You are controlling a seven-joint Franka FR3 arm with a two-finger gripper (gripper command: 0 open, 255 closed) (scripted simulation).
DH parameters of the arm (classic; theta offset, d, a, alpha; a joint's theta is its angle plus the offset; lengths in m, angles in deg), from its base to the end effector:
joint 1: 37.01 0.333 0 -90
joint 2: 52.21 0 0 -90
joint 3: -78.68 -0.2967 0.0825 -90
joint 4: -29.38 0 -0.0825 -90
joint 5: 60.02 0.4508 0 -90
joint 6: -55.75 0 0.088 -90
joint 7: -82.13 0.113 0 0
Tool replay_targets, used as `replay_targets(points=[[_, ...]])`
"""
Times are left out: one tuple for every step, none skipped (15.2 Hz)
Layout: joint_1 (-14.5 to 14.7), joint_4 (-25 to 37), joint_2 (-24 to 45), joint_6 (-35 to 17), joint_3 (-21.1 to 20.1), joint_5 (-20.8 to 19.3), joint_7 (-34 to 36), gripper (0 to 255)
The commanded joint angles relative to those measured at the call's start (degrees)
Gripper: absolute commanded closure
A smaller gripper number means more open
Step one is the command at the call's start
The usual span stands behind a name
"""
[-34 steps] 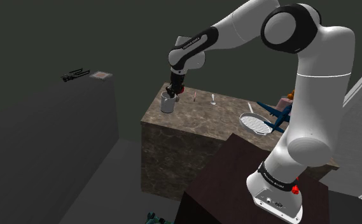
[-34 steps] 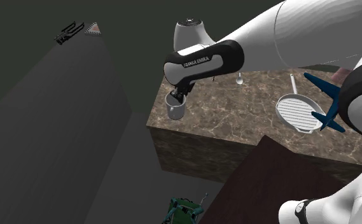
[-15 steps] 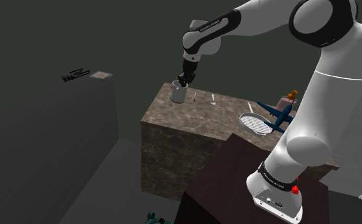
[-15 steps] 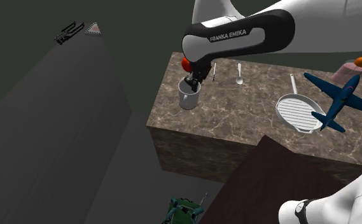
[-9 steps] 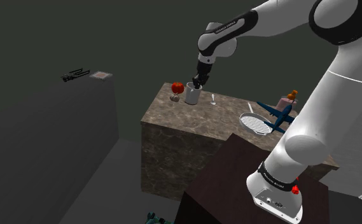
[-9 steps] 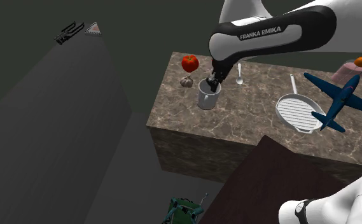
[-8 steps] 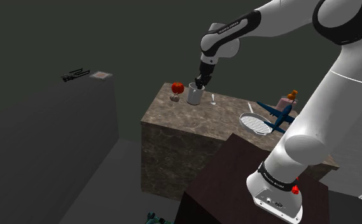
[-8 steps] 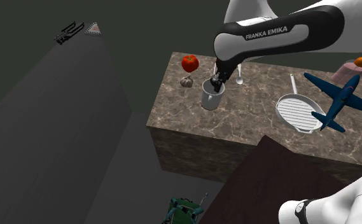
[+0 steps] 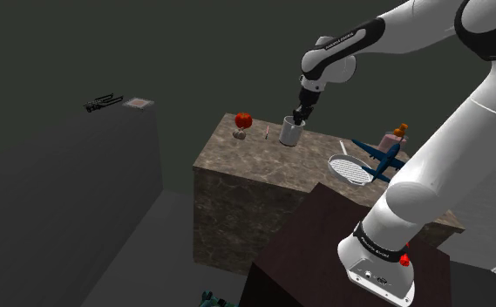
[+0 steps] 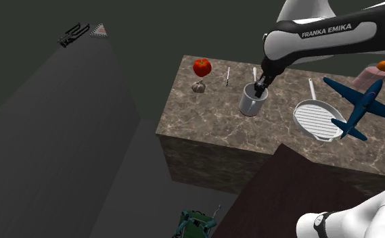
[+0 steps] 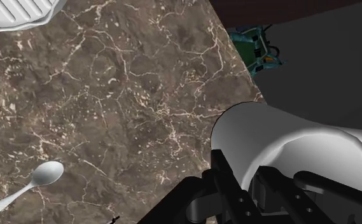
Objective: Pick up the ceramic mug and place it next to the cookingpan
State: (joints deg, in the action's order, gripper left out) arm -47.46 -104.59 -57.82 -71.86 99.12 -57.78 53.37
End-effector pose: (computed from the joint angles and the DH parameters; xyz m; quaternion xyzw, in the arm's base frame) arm 0.4686 -0.2766 0.3039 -0.9990 0.0297 -0.0076 0.0330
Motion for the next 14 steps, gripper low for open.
replay_targets(points=[[-1.4,-1.6,-1.8,0.1,1.4,-1.0,-2.1,255],[-2.1,-2.2,-2.5,0.2,2.1,-1.5,-3.2,255],[-2.8,-2.8,-3.1,0.3,2.9,-2.0,-4.4,255],[-3.5,-3.3,-3.7,0.4,3.7,-2.5,-5.6,255],[-4.3,-3.7,-4.2,0.5,4.6,-3.0,-6.8,255],[-5.0,-4.0,-4.6,0.6,5.4,-3.4,-8.1,255],[-5.7,-4.3,-5.0,0.7,6.3,-3.9,-9.3,255],[-6.5,-4.5,-5.4,0.8,7.1,-4.3,-10.6,255],[-7.2,-4.7,-5.7,0.9,8.0,-4.7,-11.9,255],[-7.9,-4.7,-5.9,1.1,8.9,-5.1,-13.3,255],[-8.3,-4.7,-6.0,1.1,9.4,-5.3,-14.1,255],[-8.3,-5.1,-5.5,0.3,9.6,-5.1,-14.3,255],[-8.2,-5.5,-4.9,-0.5,9.7,-4.8,-14.6,255],[-8.1,-5.8,-4.4,-1.4,9.8,-4.5,-14.8,255]])
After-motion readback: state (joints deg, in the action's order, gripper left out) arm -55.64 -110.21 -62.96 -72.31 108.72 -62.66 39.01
